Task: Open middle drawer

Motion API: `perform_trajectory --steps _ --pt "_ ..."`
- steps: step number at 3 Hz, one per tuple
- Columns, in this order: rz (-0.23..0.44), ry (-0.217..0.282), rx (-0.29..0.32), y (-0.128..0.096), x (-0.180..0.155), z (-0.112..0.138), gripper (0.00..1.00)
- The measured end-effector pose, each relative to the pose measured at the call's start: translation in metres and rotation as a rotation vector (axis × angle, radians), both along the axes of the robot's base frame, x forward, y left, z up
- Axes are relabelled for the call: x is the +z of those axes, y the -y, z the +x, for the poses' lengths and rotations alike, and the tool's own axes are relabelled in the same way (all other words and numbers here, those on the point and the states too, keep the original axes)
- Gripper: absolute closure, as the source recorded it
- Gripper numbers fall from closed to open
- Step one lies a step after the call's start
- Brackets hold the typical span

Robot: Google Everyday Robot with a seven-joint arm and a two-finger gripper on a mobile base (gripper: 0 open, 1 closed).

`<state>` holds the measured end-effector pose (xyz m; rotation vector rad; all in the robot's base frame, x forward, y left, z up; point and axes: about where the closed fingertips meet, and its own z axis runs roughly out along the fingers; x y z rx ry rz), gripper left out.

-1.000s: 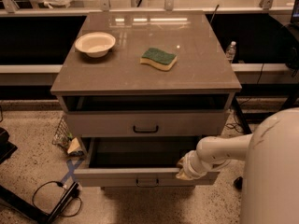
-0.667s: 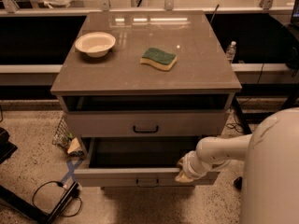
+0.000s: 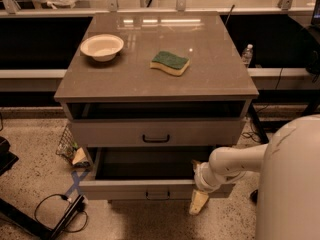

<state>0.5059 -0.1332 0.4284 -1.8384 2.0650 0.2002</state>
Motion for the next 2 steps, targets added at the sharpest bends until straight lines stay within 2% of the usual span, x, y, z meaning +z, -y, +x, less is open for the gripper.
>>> perform_trajectory --steps 1,2 --pt "0.0 0.0 0.0 0.0 0.0 0.0 0.0" --pt "0.0 -0.002 0.001 -0.0007 -0.0009 -0.0007 0.16"
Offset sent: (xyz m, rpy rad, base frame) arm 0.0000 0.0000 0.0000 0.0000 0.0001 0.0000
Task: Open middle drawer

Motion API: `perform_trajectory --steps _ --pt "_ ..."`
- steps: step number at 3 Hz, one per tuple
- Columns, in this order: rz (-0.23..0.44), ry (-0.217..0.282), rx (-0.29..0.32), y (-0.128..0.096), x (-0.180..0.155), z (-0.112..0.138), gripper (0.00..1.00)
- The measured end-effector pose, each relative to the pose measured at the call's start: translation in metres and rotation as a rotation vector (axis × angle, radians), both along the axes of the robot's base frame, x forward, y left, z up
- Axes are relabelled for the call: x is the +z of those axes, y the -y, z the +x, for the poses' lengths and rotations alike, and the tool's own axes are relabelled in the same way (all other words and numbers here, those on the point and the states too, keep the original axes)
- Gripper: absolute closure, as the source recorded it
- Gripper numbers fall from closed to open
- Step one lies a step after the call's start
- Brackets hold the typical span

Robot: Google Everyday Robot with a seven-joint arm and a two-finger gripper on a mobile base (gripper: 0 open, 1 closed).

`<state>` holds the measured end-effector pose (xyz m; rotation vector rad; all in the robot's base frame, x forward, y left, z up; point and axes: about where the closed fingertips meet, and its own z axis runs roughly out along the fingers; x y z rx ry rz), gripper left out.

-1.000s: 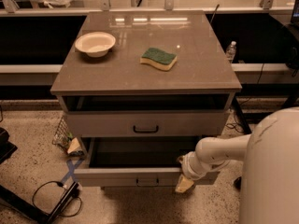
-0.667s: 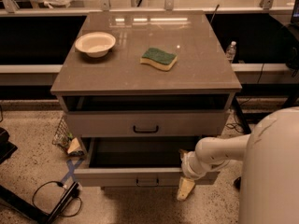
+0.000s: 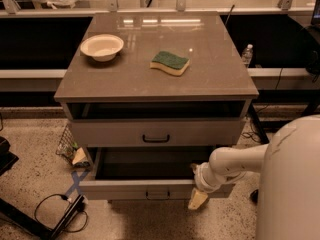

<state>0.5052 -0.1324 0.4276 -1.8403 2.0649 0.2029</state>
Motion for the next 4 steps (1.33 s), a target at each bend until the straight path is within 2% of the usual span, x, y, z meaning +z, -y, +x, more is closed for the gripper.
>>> perform_trajectory --steps 1,2,3,4 --pt "-0.021 -0.035 -0.037 0.001 0.001 -0.018 0.47" --pt "-0.035 -0.108 -0.099 0.006 -0.003 -0.056 0.7" --pt "-0.035 -0.107 -0.099 0.006 0.002 -0.056 0.99" --pt "-0.035 -0.107 -0.099 0.006 0.004 -0.056 1.0"
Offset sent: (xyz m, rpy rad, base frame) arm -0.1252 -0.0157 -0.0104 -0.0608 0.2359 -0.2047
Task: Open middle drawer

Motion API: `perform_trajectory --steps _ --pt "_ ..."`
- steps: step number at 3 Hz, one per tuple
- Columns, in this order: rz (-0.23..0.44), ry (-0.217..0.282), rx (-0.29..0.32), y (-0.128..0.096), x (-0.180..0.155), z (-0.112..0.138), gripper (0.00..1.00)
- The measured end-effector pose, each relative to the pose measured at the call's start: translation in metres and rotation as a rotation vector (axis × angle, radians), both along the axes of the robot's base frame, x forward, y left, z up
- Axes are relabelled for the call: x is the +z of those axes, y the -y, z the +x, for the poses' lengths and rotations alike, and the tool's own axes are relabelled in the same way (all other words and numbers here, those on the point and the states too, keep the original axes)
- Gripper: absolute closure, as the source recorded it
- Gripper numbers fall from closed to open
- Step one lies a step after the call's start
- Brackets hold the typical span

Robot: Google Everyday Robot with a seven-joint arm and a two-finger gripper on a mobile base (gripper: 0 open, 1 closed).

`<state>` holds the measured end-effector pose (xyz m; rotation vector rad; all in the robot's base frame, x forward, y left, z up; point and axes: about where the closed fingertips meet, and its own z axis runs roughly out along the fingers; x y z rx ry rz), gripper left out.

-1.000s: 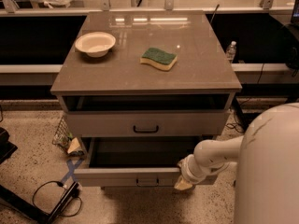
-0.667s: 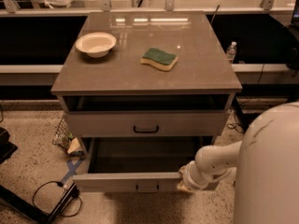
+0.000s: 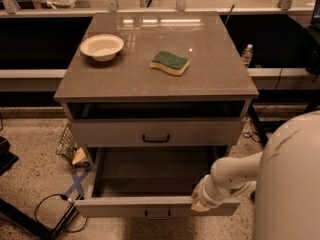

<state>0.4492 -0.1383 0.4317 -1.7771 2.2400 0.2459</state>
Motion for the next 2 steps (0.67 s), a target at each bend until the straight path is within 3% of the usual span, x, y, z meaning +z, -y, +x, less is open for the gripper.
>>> perform_trajectory --steps 1,2 --pt "0.0 0.0 0.0 0.0 0.0 0.0 1.0" --pt "-0.037 -0.109 -0.003 -0.003 0.003 -0.036 1.0"
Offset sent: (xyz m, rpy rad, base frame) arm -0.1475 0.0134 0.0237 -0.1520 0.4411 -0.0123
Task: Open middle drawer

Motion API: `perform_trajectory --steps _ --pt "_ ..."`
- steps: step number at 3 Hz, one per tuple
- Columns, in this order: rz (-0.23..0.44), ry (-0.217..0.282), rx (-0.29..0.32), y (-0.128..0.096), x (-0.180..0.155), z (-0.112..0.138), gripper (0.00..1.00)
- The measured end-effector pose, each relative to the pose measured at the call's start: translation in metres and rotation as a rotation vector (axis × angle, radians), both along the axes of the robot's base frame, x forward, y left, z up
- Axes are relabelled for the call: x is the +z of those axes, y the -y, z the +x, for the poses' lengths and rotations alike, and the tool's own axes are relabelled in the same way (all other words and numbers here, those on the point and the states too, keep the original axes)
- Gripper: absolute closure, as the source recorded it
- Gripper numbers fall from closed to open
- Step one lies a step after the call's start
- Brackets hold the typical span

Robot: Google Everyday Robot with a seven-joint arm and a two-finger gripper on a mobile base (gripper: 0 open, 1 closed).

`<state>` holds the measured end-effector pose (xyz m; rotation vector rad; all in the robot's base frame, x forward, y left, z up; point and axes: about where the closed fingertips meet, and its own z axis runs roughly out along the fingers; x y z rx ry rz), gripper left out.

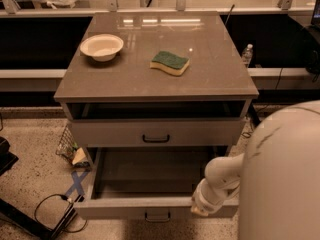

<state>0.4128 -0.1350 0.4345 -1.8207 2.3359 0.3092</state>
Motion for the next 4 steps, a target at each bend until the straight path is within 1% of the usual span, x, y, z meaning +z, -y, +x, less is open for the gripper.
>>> perform_trajectory --steps 1,2,3,4 --pt "-0.014 -0.049 -0.001 -0.002 0.001 -0.016 1.0" --pt "-0.004 -0.13 -0.008 0.001 0.0 -0.059 1.0" --pt "-0.003 -0.139 -0.009 0.001 0.0 -0.063 0.82" --pt "-0.003 -0.14 -0.008 0.001 -0.001 -0.064 0.59"
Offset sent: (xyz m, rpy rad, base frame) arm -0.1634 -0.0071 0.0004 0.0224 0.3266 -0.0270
